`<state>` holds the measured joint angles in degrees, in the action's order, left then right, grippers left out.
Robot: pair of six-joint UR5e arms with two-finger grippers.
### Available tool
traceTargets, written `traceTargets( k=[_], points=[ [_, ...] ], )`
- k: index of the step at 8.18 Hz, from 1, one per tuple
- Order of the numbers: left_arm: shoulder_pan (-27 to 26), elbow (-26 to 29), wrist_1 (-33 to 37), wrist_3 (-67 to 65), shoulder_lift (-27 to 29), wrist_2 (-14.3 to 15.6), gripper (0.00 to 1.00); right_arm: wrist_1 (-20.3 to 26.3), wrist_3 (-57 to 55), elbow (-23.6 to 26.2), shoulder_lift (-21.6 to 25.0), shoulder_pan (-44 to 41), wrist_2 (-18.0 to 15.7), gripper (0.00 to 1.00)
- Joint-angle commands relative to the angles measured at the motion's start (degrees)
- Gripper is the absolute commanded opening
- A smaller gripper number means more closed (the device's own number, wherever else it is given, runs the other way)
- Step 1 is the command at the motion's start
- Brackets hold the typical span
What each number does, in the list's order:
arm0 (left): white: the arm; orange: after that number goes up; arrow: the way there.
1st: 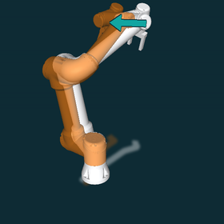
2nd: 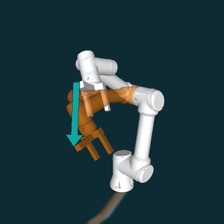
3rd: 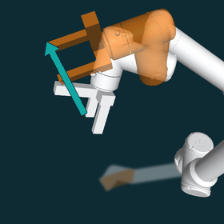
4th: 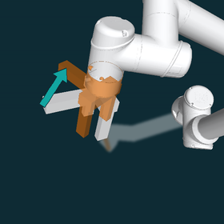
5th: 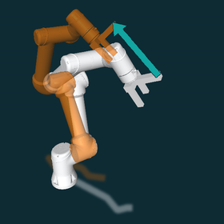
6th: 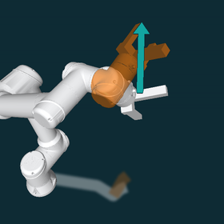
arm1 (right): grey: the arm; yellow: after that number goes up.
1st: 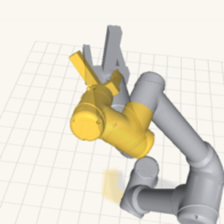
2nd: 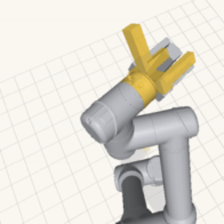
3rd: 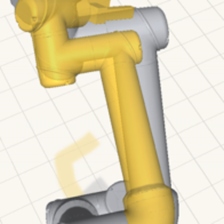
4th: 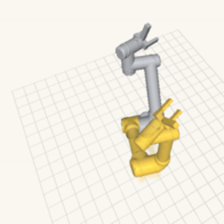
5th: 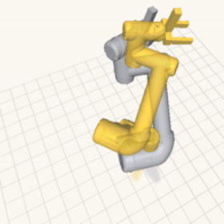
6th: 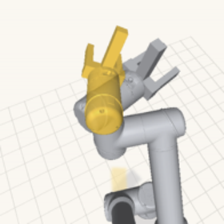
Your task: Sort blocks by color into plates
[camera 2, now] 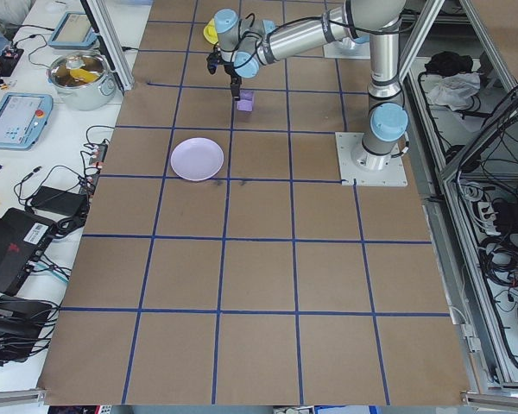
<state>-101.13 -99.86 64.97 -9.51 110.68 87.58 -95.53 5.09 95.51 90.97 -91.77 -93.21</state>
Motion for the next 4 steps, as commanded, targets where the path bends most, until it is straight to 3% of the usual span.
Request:
traceTargets(
  k=[1, 4],
  points=[
    [-0.91, -0.34, -0.55, -0.85, 1.29, -0.04, 1.00, -0.54, -0.17, 1.26, 0.09, 0.10, 0.05, 1.00],
    [-2.67, -0.33, -4.92, -1.12, 4.53, 0.05, 1.00, -0.80, -0.26, 1.17, 0.35, 0.10, 0.13, 1.00]
  ],
)
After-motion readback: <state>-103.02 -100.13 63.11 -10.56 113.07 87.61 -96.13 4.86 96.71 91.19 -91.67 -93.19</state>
